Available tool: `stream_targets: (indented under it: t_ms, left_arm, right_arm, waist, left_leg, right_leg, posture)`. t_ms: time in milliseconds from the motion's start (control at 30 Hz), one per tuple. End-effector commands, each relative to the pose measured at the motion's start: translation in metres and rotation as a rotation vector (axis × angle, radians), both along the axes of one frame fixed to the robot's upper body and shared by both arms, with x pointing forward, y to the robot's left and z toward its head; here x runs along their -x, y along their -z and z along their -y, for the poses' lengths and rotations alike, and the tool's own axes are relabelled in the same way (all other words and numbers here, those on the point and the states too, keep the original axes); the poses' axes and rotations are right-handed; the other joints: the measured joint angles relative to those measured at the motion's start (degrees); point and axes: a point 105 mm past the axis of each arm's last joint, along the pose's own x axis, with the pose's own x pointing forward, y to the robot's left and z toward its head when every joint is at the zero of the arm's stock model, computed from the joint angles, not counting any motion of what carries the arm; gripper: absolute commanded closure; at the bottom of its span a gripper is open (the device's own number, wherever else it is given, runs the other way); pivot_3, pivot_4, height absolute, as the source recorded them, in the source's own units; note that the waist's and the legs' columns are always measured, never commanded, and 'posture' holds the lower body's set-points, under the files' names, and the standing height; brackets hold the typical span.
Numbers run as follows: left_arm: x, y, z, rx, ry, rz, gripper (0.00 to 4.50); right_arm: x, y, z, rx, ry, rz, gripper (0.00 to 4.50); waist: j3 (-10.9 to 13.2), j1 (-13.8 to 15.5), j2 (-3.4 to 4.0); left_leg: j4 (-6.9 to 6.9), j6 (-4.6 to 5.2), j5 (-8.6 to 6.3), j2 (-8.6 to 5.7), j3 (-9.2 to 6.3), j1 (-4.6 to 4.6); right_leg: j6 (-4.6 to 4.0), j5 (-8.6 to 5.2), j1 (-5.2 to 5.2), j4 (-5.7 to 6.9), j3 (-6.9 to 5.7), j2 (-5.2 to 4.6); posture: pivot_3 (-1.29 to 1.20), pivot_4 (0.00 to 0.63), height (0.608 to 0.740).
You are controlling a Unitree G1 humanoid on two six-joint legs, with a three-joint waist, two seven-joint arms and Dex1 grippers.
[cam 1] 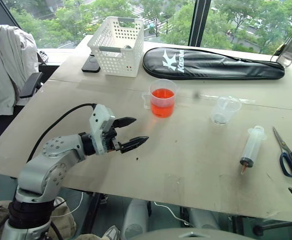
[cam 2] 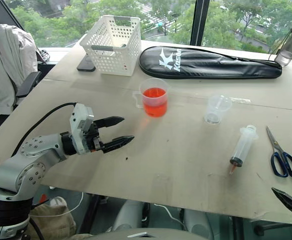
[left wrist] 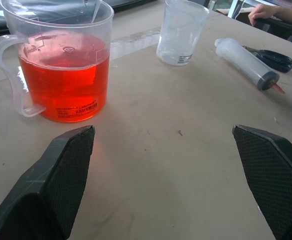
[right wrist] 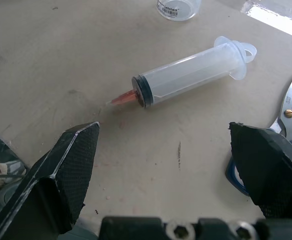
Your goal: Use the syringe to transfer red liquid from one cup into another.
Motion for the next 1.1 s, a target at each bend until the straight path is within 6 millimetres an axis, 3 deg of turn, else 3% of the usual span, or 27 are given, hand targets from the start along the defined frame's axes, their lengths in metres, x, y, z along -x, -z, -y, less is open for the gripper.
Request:
stream_targets:
  t_ms: [33, 133, 267, 333, 500, 700, 967, 1100]
  left_arm:
    - [0.0, -0.013, 0.002, 0.001, 0.049, 0.034, 0.0]
    - [0.002, -0.021, 0.011, 0.052, 0.121, 0.004, 0.0]
    - [-0.001, -0.023, 0.023, 0.064, 0.161, 0.012, 0.0]
    - [0.002, -0.032, 0.035, 0.094, 0.23, 0.023, 0.0]
    - [0.014, -0.044, 0.055, 0.032, 0.444, 0.101, 0.0]
    - [0.012, -0.052, 0.074, 0.049, 0.511, 0.157, 0.0]
    - [0.015, -0.042, 0.078, 0.043, 0.539, 0.168, 0.0]
    - [0.017, -0.042, 0.078, 0.057, 0.522, 0.169, 0.0]
  right_arm:
    - [-0.013, -0.01, -0.003, 0.033, 0.036, 0.073, 0.02]
    - [-0.046, -0.03, -0.011, 0.031, 0.08, 0.2, 0.02]
    - [-0.062, -0.034, -0.015, 0.097, 0.117, 0.227, 0.02]
    - [-0.067, -0.03, -0.007, 0.23, 0.244, 0.136, 0.02]
    - [-0.091, -0.027, -0.023, 0.059, 0.311, -0.05, 0.02]
    - [-0.119, -0.007, -0.02, -0.029, 0.51, -0.182, 0.02]
    - [-0.156, -0.003, -0.019, -0.103, 0.647, -0.261, 0.02]
    - [-0.164, -0.006, -0.032, -0.147, 0.637, -0.322, 0.02]
  waist:
    - [0.0, 0.0, 0.0]
    - [0.01, -0.37, 0.0]
    - [-0.09, 0.03, 0.12]
    - [-0.06, 0.42, 0.16]
    - [-0.03, -0.13, 0.0]
    - [-0.02, 0.05, -0.03]
    - [0.01, -0.56, 0.01]
    - [0.01, -1.07, 0.01]
  left_leg:
    - [0.0, 0.0, 0.0, 0.0, 0.0, 0.0]
    - [0.03, -0.03, -0.01, 0.01, 0.01, 0.03]
    - [0.03, 0.16, 0.1, -0.05, 0.03, 0.04]
    - [0.01, 0.17, 0.1, -0.06, -0.05, -0.06]
    - [0.03, 0.17, 0.11, -0.07, -0.01, -0.09]
    - [0.13, 0.19, 0.12, -0.04, -0.15, -0.06]
    - [0.02, 0.21, 0.11, -0.08, -0.05, -0.17]
    - [0.02, 0.21, 0.12, -0.06, -0.07, -0.17]
  right_leg:
    - [0.0, 0.0, 0.0, 0.0, 0.0, 0.0]
    - [-0.03, 0.02, -0.06, 0.0, -0.01, 0.01]
    - [-0.12, 0.1, 0.02, 0.0, 0.03, 0.03]
    - [-0.28, 0.17, 0.01, 0.0, -0.02, 0.07]
    - [-0.27, 0.19, -0.03, -0.01, 0.07, 0.12]
    - [-0.28, 0.2, 0.04, 0.02, 0.12, 0.28]
    - [-0.04, 0.32, -0.08, 0.01, 0.27, 0.31]
    - [-0.04, 0.33, -0.07, 0.07, 0.27, 0.33]
  posture:
    - [0.0, 0.15, 0.724]
    - [0.0, 0.15, 0.724]
    - [0.0, 0.15, 0.724]
    - [0.0, 0.15, 0.724]
    - [0.0, 0.15, 0.724]
    - [0.0, 0.15, 0.724]
    - [0.0, 0.15, 0.724]
    - [0.0, 0.15, 0.724]
